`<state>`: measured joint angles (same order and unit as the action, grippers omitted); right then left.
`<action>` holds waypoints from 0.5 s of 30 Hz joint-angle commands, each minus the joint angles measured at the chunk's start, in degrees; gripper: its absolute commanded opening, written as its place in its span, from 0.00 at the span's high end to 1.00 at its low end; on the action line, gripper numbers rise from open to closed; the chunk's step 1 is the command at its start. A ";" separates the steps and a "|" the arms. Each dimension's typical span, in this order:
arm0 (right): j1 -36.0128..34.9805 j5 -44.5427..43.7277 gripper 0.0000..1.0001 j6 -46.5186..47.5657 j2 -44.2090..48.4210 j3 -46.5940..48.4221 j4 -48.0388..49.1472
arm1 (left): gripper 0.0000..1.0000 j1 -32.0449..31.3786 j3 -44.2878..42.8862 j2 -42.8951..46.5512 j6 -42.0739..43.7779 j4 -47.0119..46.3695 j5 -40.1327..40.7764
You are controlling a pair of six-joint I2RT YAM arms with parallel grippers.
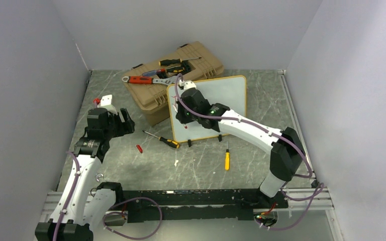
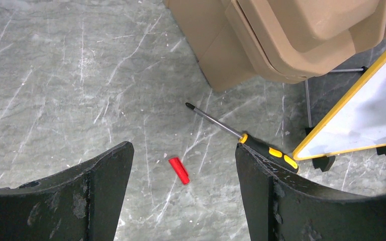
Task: Write a sentence on the whiteboard
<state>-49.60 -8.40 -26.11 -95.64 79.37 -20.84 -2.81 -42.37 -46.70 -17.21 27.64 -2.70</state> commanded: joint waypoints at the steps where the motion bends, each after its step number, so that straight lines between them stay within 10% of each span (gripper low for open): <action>1: -0.05 -0.40 1.00 0.78 5.46 -2.01 5.64 | 0.21 0.17 0.30 1.08 0.85 -1.75 -0.38; 15: 0.25 -7.55 1.00 -0.21 4.11 -0.56 0.81 | 0.20 0.08 0.27 1.15 0.95 -1.66 -0.29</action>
<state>-49.54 -13.58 -26.15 -90.61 76.34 -19.51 -2.81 -42.37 -46.63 -17.21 27.64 -2.70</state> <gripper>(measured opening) 0.095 0.796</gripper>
